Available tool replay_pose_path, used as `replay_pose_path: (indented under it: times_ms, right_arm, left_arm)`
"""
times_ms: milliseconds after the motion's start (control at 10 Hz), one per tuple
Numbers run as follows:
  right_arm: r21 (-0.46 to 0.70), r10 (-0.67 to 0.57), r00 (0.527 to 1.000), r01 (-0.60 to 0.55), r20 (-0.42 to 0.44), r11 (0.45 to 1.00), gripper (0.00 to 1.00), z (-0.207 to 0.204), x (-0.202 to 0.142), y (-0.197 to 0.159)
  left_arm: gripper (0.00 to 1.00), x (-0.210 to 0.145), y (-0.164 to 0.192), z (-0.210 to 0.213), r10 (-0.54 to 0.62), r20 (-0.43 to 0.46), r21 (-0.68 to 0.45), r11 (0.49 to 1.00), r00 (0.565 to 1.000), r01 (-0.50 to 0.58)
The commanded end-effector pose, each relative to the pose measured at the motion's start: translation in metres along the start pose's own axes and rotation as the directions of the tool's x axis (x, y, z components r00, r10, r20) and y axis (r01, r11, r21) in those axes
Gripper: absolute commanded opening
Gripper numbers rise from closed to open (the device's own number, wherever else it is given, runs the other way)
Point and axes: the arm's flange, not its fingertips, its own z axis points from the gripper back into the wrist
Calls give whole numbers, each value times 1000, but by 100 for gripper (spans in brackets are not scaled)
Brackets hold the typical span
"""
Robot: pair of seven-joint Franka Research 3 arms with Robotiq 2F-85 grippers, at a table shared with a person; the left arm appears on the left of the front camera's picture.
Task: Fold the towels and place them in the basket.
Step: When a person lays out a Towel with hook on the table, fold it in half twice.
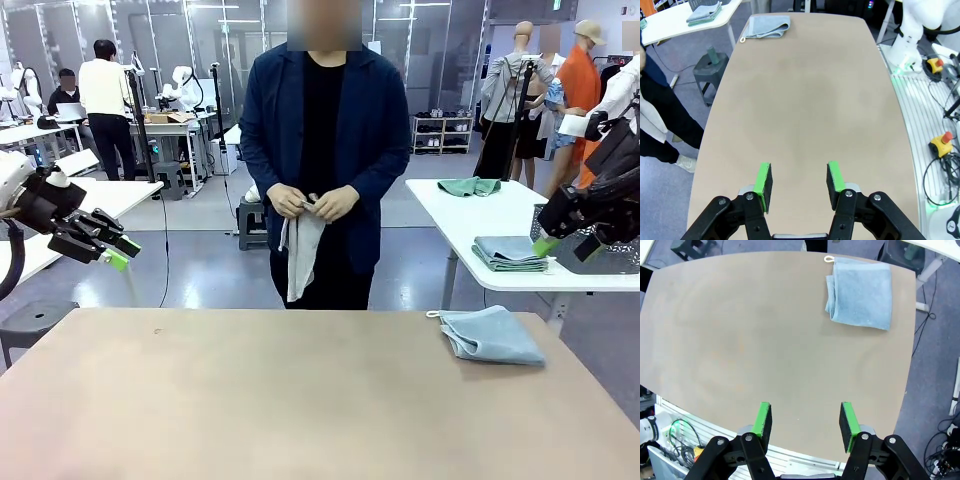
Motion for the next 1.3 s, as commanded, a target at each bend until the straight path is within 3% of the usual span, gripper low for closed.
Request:
replay_pose_path:
  times_ms: [0,1200]
  right_arm:
    - [-8,-24,1000,24,-5,1000,69,4,0,0]
    - [-8,-24,1000,24,-5,1000,69,4,0,0]
  left_arm:
    - [57,1,-2,0,-2,-13,-3,1000,1000,1]
    - [57,1,-2,0,-2,-13,-3,1000,1000,1]
